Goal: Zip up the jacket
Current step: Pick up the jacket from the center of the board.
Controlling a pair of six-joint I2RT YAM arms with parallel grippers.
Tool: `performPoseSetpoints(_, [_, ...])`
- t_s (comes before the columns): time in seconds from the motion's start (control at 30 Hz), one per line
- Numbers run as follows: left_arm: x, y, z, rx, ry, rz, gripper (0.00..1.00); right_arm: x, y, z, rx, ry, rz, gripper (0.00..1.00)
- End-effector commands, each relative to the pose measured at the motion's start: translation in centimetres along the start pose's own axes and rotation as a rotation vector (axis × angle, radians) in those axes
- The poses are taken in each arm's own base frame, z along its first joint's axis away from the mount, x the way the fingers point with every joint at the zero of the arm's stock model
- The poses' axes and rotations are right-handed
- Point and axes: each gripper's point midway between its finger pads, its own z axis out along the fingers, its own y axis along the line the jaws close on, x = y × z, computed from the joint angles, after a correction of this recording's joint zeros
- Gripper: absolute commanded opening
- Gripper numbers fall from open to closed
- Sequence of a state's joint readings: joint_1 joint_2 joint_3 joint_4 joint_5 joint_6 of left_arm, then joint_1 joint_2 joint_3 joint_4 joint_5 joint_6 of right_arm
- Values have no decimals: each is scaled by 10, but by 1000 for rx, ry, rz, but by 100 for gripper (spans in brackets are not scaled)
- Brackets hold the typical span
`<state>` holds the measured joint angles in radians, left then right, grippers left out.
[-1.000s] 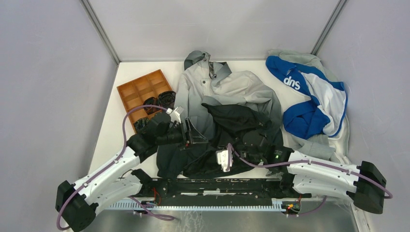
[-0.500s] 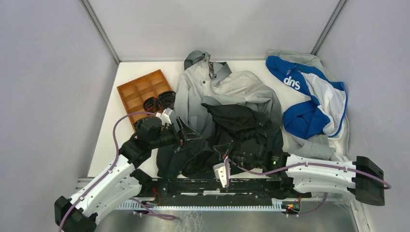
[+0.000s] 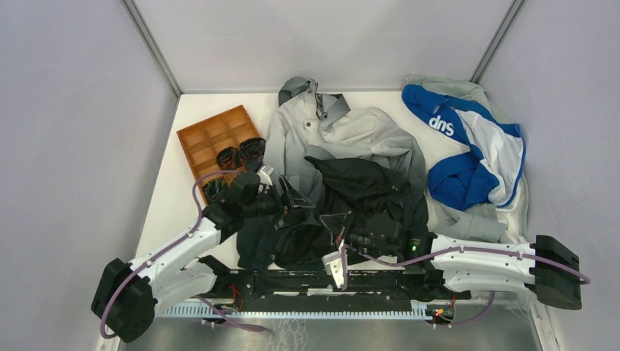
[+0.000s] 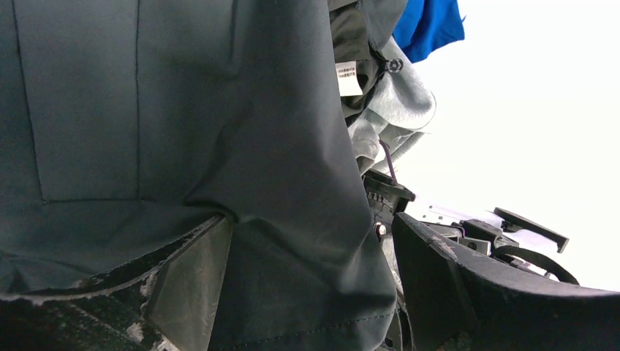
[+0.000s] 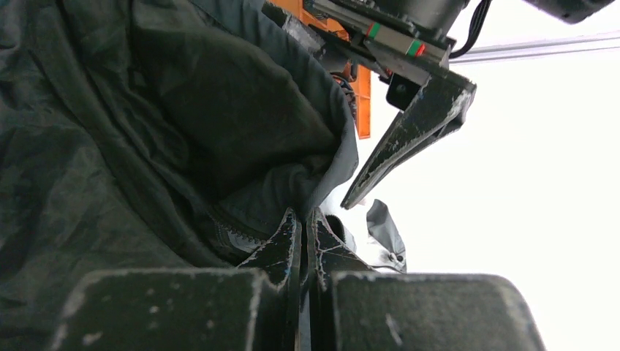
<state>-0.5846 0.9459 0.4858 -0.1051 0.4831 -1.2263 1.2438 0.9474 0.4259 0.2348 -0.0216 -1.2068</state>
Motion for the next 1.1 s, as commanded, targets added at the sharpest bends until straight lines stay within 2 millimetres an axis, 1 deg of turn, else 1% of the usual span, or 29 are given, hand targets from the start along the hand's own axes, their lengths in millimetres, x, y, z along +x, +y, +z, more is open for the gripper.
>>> performPoseSetpoints(0.0, [-2, -28, 2, 69, 43, 59, 83, -9, -25, 1, 85, -20, -37, 0])
performPoseSetpoints(0.1, [1, -21, 6, 59, 67, 53, 71, -10, -30, 3, 95, -23, -36, 0])
performPoseSetpoints(0.13, [1, -20, 6, 61, 67, 54, 65, -10, -30, 3, 93, -23, -34, 0])
performPoseSetpoints(0.3, [2, -11, 8, 53, 65, 79, 24, -13, -26, 5, 76, -37, -4, 0])
performPoseSetpoints(0.33, [3, -8, 9, 48, 66, 88, 19, -15, -26, 6, 72, -44, 8, 0])
performPoseSetpoints(0.4, [3, -2, 10, 43, 61, 112, 11, -17, -24, 7, 59, -54, 40, 0])
performPoseSetpoints(0.5, [1, 6, 10, 41, 34, 159, 4, -20, -15, 7, 23, -75, 96, 2])
performPoseSetpoints(0.6, [-4, 0, 11, 90, -4, 229, 2, -25, 1, 6, -28, -107, 179, 9])
performPoseSetpoints(0.7, [-9, -8, 10, 149, -42, 301, 2, -28, 15, 4, -67, -136, 284, 19])
performPoseSetpoints(0.8, [-12, -12, 10, 202, -75, 394, 2, -23, 24, 2, -84, -148, 382, 35])
performPoseSetpoints(0.83, [-12, -12, 9, 215, -87, 426, 2, -22, 25, 1, -86, -153, 408, 38])
performPoseSetpoints(0.9, [-14, -12, 8, 246, -120, 485, 2, -18, 26, -2, -95, -164, 471, 42])
performPoseSetpoints(0.93, [-16, -15, 7, 274, -144, 515, 2, -17, 26, -3, -103, -172, 508, 42])
performPoseSetpoints(1.07, [-17, -15, 3, 326, -197, 605, 2, -15, 30, -13, -154, -227, 623, 45])
